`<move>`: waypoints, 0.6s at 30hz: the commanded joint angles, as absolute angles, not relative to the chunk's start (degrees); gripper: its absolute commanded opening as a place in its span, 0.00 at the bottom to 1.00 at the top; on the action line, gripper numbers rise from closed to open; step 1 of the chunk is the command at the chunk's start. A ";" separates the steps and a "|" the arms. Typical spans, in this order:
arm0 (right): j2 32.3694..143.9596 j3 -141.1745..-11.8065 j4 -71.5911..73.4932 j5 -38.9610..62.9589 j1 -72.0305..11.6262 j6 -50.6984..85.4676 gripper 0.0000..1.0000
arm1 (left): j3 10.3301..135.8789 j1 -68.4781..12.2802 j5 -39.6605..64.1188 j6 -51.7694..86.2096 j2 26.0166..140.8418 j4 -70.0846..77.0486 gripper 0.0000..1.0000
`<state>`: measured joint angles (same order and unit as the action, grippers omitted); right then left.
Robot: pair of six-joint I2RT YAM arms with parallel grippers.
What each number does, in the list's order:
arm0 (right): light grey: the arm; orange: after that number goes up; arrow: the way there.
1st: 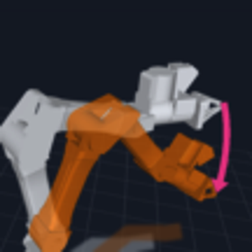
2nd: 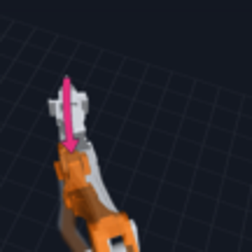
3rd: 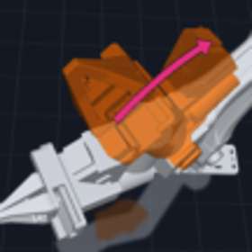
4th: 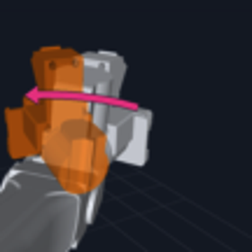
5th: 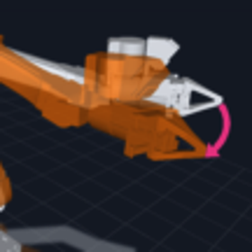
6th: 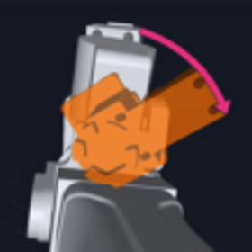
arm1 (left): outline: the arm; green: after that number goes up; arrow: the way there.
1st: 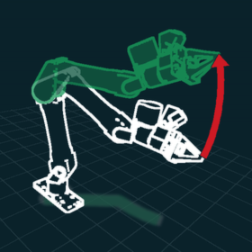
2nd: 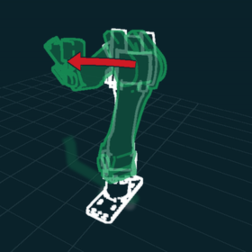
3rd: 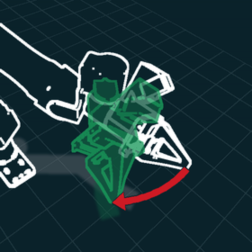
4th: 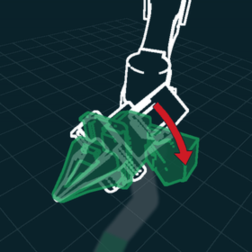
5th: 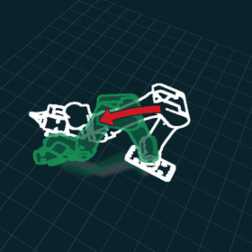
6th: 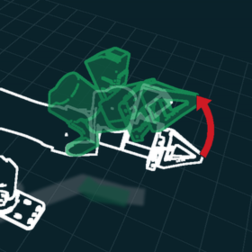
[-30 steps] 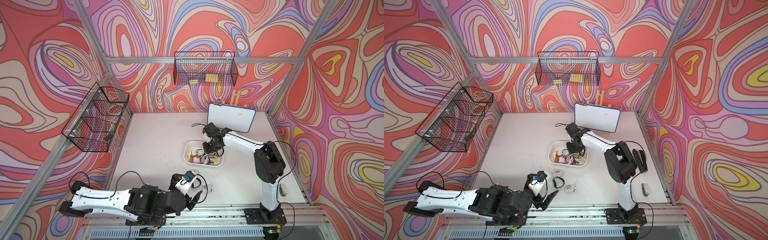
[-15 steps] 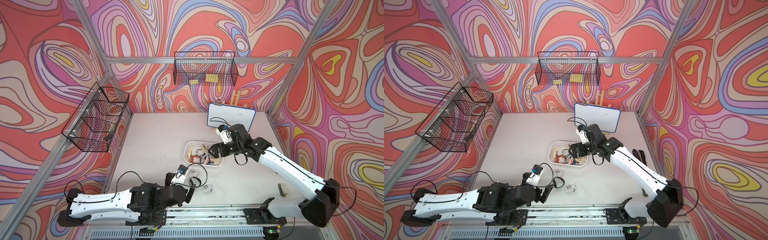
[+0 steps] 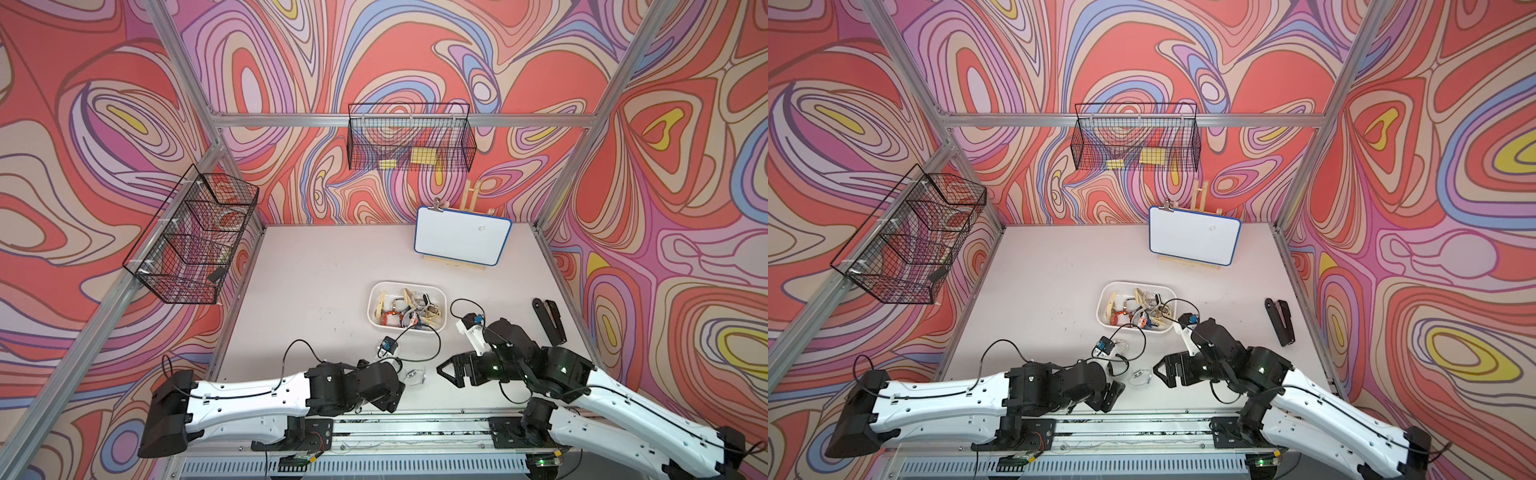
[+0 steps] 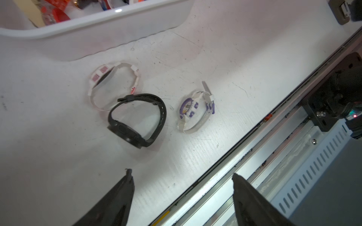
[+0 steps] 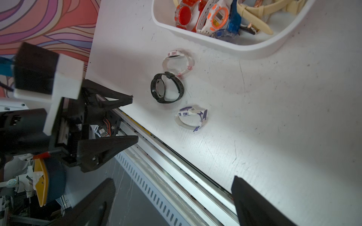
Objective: Put the watch into the storage box
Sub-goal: Pick up the watch at the center of the board.
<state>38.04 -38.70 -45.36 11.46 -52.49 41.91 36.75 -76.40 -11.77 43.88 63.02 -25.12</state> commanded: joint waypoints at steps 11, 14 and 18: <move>32.89 -38.06 -52.90 7.88 -55.55 47.31 0.98 | 47.26 -76.01 -9.62 37.58 78.35 -23.56 0.77; 33.33 -38.13 -52.94 7.65 -55.57 46.82 0.98 | 49.52 -75.43 -9.92 36.37 81.56 -25.28 0.74; 32.97 -38.49 -53.20 7.67 -55.55 46.10 0.98 | 51.92 -74.22 -9.84 34.66 85.15 -26.83 0.71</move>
